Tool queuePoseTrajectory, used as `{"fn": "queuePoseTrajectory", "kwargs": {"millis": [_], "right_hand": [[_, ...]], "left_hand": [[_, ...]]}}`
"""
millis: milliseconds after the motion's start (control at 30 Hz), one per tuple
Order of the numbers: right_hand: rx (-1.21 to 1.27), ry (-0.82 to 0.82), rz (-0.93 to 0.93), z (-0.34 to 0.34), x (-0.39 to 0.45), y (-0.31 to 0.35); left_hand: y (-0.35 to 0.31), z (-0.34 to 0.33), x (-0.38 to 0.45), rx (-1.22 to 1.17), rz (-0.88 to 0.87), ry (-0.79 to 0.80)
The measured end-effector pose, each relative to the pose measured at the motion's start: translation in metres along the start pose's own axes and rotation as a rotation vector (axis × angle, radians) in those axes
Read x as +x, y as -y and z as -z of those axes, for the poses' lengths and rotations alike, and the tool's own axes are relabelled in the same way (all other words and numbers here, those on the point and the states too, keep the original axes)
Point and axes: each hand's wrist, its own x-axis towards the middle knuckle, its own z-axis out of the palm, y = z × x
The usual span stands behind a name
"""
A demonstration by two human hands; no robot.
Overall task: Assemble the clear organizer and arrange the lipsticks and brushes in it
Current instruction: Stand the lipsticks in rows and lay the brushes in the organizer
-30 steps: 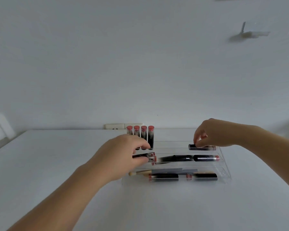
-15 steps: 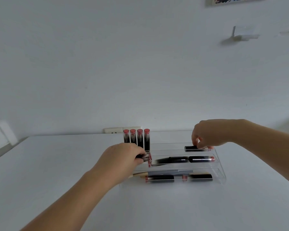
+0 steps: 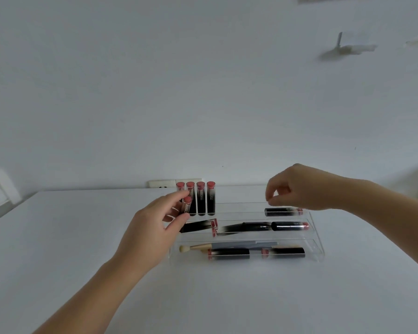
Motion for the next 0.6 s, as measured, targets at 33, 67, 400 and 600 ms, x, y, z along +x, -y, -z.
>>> {"fn": "queuePoseTrajectory", "kwargs": {"millis": [33, 67, 400, 600], "right_hand": [[0.077, 0.007, 0.024, -0.004, -0.002, 0.01], [0.11, 0.031, 0.048, -0.009, -0.003, 0.02], [-0.178, 0.087, 0.19, -0.064, 0.01, 0.087], [-0.297, 0.093, 0.212, -0.062, 0.006, 0.081]], "left_hand": [[0.001, -0.001, 0.0, 0.0, -0.007, -0.014], [0.003, -0.002, -0.001, -0.004, -0.01, -0.028], [0.012, -0.009, -0.008, -0.028, -0.047, -0.125], [0.016, -0.012, -0.011, -0.072, -0.065, -0.163]]}}
